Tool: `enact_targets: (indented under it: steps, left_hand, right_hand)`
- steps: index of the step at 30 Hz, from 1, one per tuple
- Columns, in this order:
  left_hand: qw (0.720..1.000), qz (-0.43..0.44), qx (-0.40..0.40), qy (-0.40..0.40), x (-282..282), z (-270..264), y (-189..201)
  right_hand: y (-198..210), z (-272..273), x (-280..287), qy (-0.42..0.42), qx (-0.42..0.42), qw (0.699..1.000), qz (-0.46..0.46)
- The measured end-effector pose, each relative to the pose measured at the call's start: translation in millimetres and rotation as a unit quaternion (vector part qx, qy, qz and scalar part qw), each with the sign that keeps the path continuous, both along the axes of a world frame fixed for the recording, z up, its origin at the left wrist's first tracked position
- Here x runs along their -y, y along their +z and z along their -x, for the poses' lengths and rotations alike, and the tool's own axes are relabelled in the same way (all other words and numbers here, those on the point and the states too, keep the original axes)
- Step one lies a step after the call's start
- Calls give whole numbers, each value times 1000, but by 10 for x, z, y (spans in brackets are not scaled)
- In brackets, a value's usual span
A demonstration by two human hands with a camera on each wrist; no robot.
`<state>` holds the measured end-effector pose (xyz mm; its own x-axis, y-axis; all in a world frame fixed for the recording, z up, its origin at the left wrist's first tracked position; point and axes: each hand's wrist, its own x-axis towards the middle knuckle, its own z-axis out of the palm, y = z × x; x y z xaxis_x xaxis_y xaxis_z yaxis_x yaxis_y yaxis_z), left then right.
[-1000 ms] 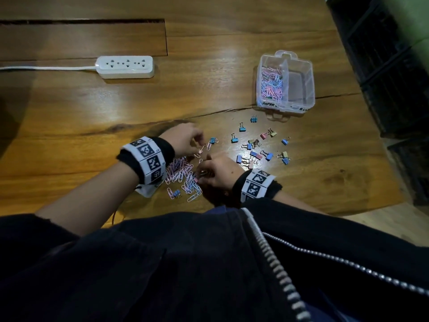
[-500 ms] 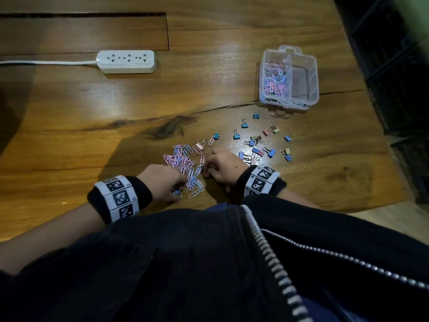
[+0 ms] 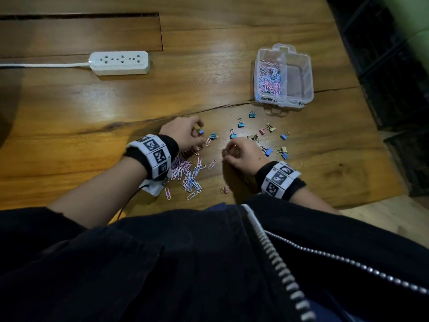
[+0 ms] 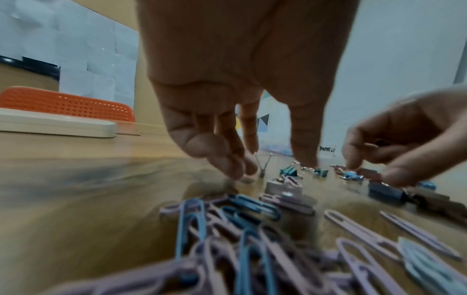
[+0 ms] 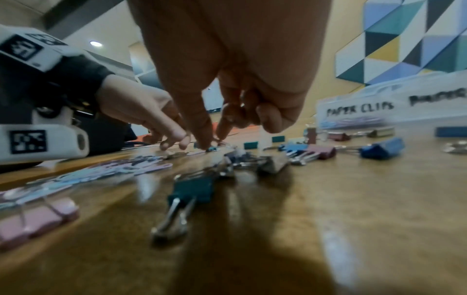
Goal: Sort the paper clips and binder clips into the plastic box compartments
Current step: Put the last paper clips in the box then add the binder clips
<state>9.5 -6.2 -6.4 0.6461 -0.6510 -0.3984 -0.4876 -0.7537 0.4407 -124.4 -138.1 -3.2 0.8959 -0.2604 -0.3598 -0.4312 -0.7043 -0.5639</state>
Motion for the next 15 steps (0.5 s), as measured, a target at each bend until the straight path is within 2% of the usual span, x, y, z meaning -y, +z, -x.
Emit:
enact_targets:
  steps: [2, 4, 8, 11, 13, 15]
  left_hand:
    - [998, -41, -6, -39, 23, 4, -9]
    - [998, -49, -1, -50, 18, 16, -35]
    - [997, 36, -66, 22, 13, -7, -51]
    - [988, 111, -72, 74, 26, -48, 0]
    - [993, 89, -44, 64, -26, -84, 5]
    - [999, 23, -17, 33, -143, -117, -3]
  right_hand:
    - [-2, -3, 71, -49, 30, 998, 17]
    - [-8, -30, 74, -41, 37, 998, 23]
    - [-85, -177, -75, 48, 3, 998, 41]
    - [-119, -269, -140, 67, -28, 995, 69]
    - [-132, -264, -139, 83, -34, 992, 85]
    - [-143, -210, -129, 106, -31, 990, 88]
